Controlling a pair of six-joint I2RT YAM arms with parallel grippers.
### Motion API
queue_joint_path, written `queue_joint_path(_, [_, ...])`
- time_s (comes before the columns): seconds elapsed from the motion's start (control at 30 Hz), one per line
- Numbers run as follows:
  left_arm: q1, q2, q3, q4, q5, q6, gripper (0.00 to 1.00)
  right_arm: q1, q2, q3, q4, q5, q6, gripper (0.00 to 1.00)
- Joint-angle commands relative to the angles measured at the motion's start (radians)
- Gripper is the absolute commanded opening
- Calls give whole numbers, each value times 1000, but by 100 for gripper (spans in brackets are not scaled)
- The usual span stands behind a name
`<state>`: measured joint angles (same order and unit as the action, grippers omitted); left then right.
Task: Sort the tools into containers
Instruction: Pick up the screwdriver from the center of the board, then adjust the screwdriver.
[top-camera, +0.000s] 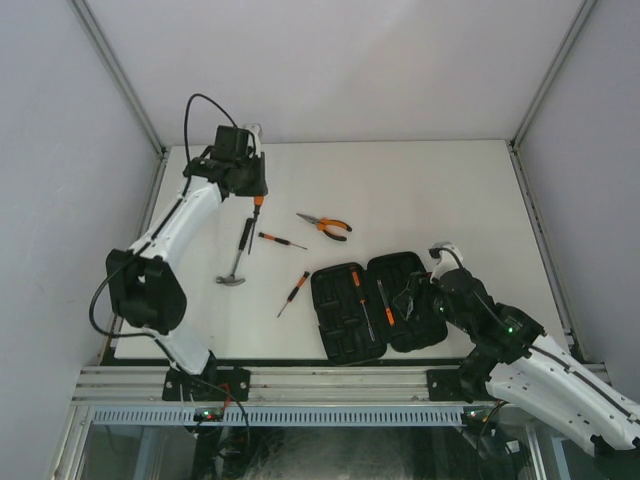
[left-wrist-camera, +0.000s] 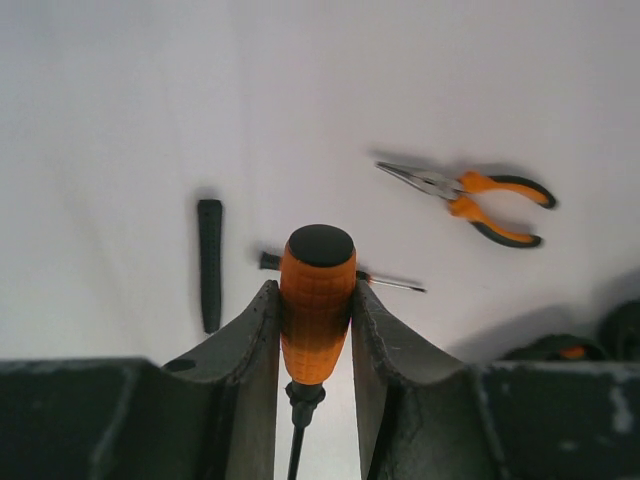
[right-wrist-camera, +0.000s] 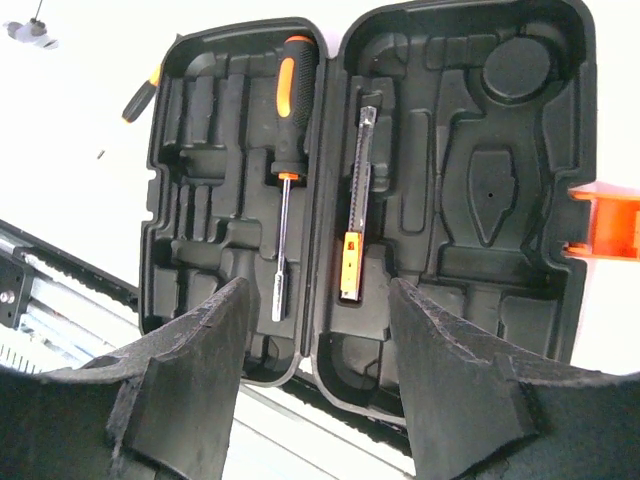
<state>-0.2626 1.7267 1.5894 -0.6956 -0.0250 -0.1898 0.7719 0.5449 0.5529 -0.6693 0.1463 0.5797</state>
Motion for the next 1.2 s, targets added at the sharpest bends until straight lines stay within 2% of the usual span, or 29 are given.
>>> queue_joint_path(0.0, [-85, -176, -95, 73, 107, -72, 8, -10, 9, 45, 91, -64, -61, 58])
queue_joint_path(0.13, [-184, -357, -273, 215, 211, -173, 5, -10, 17, 39, 206, -127, -27, 60])
queue_joint_path(0.3, [-296, -562, -534, 442, 248, -371, 0, 25, 47, -13, 489, -205, 81, 67])
queue_joint_path(0.4, [-344, -656, -643, 568, 249, -463, 0, 131, 89, -30, 682, -133, 115, 70])
queue_joint_path(0.53, [-403, -740, -710, 629, 225, -535, 0, 283, 180, -30, 869, 1, 115, 71])
queue_joint_path(0.67, [-472, -794, -742, 674, 209, -575, 0, 335, 284, -29, 995, 8, 143, 69])
queue_joint_path(0.8, [-537, -819, -766, 689, 182, -592, 0, 341, 350, -27, 1060, -24, 175, 63])
queue_joint_path(0.93, [-582, -844, -791, 710, 151, -605, 0, 344, 375, -11, 1030, -29, 187, 54])
queue_joint_path(1.1, [-611, -857, -822, 747, 129, -627, 0, 346, 383, -11, 1024, -48, 175, 33])
queue_joint_path(1.17, [-616, -861, -829, 761, 130, -634, 6, 346, 386, -11, 1020, -55, 163, 21])
